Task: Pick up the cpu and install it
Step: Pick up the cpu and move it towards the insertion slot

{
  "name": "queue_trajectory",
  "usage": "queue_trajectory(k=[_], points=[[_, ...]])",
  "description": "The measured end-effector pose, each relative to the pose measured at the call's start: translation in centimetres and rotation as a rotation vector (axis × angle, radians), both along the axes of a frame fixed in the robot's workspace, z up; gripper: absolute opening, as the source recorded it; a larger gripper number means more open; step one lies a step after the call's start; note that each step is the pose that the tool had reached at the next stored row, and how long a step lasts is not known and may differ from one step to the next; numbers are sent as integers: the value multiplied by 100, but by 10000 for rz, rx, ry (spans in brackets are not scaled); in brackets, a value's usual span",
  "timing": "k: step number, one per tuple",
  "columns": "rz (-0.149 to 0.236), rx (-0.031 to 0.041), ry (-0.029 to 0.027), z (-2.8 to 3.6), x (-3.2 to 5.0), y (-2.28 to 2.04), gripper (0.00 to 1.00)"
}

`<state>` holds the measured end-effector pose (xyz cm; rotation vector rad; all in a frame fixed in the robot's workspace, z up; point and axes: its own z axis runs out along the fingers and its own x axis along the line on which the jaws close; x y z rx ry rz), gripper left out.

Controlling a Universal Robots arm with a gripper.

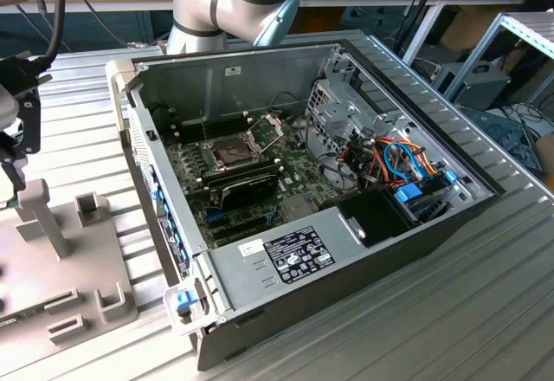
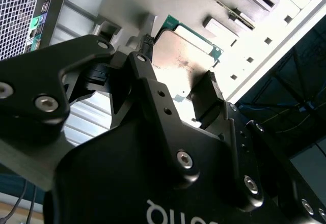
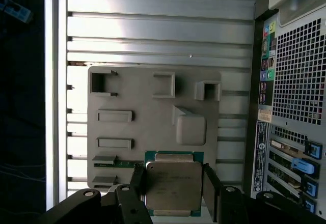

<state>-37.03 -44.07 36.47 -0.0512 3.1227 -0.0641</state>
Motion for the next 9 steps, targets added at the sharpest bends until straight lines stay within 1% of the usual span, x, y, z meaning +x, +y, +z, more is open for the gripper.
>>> queue_trajectory(k=[9], points=[[0, 0, 0, -1, 148, 0, 55]])
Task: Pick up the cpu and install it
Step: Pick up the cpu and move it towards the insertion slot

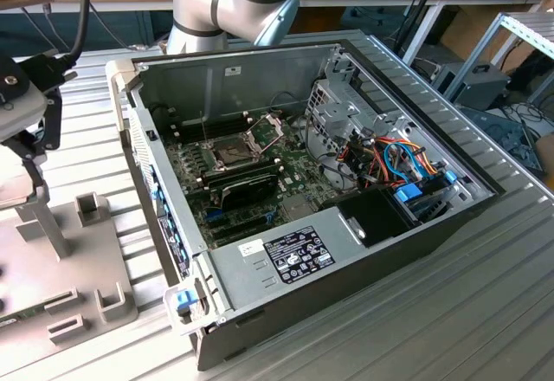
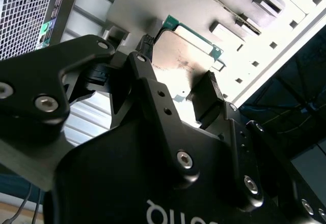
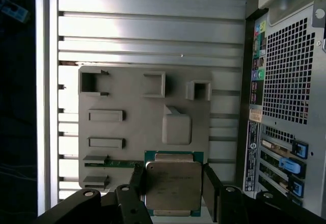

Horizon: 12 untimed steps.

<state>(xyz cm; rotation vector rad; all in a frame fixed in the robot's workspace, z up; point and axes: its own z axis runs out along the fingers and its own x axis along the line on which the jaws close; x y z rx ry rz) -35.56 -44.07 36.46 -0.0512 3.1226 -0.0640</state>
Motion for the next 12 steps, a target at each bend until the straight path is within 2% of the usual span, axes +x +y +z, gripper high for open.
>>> queue_trajectory(k=[12], points=[[-1, 0, 0, -1, 223, 0, 55]])
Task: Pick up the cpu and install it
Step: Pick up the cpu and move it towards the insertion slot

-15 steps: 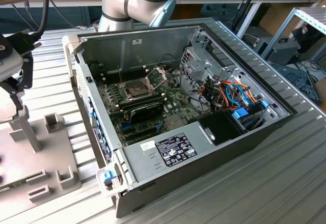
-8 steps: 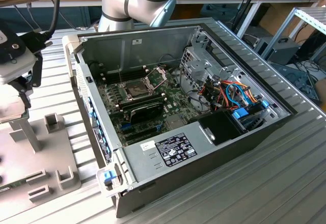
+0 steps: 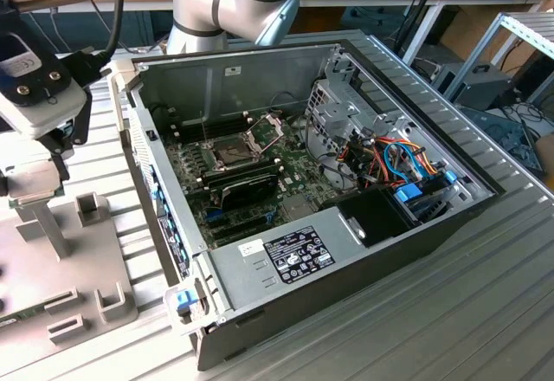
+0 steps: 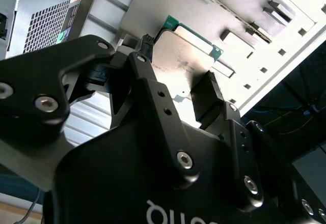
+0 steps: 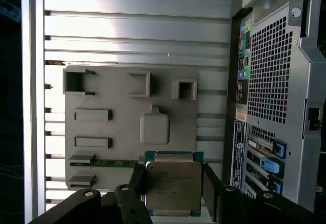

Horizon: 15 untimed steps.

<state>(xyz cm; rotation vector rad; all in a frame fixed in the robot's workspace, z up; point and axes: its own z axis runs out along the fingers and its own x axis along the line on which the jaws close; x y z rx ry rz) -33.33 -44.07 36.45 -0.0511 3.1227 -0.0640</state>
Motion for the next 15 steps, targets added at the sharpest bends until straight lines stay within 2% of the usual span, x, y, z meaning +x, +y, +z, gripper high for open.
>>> queue_trajectory(k=[3, 15], points=[[0, 1, -1, -1, 40, 0, 55], [0, 0, 0, 0, 45, 0, 55]])
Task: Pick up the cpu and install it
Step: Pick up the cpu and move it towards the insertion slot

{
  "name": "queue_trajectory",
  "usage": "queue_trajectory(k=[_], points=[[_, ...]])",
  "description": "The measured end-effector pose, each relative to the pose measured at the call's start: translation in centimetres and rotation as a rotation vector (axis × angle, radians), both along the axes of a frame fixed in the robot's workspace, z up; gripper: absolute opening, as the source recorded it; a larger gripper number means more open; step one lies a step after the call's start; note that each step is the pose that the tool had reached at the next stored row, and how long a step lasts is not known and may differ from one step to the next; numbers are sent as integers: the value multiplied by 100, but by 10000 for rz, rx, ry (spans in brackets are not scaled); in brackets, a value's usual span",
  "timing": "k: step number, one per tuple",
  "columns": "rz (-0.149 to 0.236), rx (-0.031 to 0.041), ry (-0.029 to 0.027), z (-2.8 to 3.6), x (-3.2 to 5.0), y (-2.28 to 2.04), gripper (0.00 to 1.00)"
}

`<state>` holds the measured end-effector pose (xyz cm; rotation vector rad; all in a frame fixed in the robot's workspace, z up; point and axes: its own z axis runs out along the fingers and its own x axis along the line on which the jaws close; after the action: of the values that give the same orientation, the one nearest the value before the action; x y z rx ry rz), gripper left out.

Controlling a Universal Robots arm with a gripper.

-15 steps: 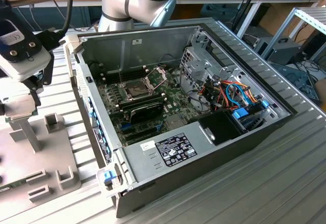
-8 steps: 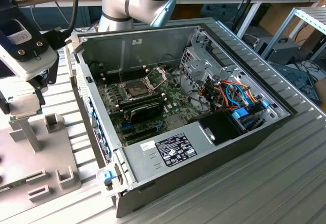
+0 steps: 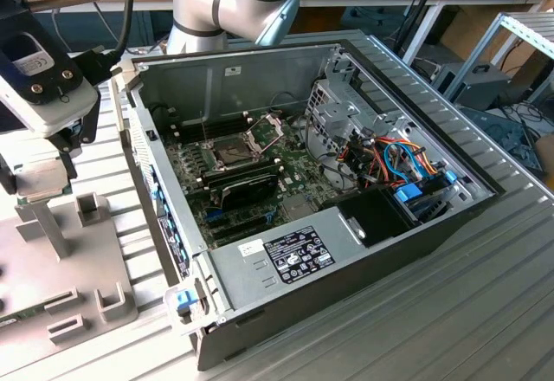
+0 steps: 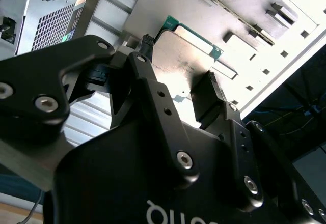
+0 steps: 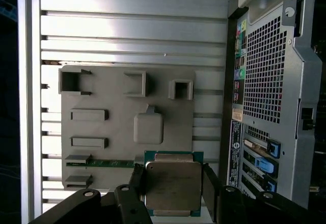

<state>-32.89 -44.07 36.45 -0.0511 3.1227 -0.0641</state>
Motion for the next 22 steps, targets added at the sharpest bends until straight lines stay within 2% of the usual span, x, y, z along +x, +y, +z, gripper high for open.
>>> queue_trajectory(k=[3, 7, 22], points=[[3, 0, 0, 0, 9, 0, 55], [0, 1, 0, 0, 68, 0, 55], [0, 0, 0, -2, 376, 0, 55]])
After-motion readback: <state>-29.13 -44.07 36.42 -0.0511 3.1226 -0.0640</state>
